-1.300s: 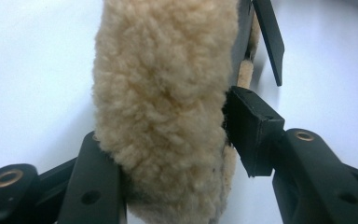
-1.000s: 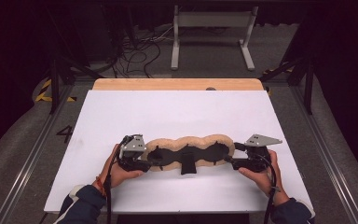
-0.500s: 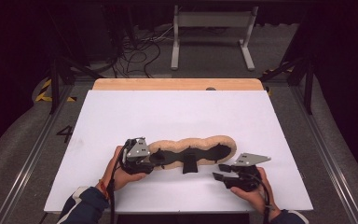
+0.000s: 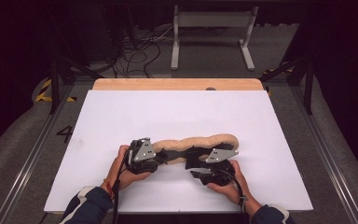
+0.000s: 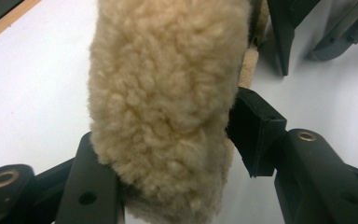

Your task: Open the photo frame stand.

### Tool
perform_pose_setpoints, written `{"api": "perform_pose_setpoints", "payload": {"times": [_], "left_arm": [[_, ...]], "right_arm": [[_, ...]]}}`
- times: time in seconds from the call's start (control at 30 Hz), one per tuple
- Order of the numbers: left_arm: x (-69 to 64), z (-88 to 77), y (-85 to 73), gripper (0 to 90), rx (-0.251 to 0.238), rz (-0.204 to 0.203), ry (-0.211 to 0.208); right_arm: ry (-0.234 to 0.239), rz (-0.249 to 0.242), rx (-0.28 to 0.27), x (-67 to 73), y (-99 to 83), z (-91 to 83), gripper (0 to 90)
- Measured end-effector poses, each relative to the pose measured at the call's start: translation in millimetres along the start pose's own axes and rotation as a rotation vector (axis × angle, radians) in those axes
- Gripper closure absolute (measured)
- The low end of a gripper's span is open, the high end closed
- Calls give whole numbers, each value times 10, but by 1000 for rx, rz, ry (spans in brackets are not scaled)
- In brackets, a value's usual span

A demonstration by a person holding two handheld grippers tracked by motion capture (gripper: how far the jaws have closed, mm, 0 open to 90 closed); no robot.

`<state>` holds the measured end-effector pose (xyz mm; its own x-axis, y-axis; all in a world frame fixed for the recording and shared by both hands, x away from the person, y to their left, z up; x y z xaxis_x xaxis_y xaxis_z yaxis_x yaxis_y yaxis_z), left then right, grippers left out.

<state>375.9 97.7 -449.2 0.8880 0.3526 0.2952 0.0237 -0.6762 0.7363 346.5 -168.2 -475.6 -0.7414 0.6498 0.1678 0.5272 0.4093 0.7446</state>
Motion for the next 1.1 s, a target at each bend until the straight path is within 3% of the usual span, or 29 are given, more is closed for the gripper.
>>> {"api": "perform_pose_setpoints", "payload": {"times": [0.2, 0.33, 0.53, 0.83, 0.97, 1.1], "left_arm": [[-9, 3, 2, 514, 9, 9, 14], [-41, -2, 11, 513, 27, 28, 30], [-55, -7, 7, 514, 30, 32, 29], [-50, -55, -28, 535, -15, 15, -23], [-51, -106, -50, 524, -38, 1, -45], [-21, -185, -102, 479, -58, -24, -54]], "right_arm": [[26, -4, -10, -21, -14, -68, 693], [2, -40, 14, 12, -45, -98, 728], [-2, -57, 30, 4, -85, -142, 764], [7, -69, 37, 1, -139, -222, 737], [-33, -91, 26, 20, -147, -317, 691], [-69, -83, 6, 6, -154, -423, 626]]}}
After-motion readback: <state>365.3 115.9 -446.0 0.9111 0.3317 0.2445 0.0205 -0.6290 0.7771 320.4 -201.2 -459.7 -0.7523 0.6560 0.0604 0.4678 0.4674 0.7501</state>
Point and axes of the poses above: each handheld gripper's, and its own axes: z roughly forward along the jaws, y roughly out of its top, x roughly to its left, the point moved 2 cm from there along z, roughly forward along the jaws, and after that the axes turned 7 degrees about z, right-handed, at the moved point
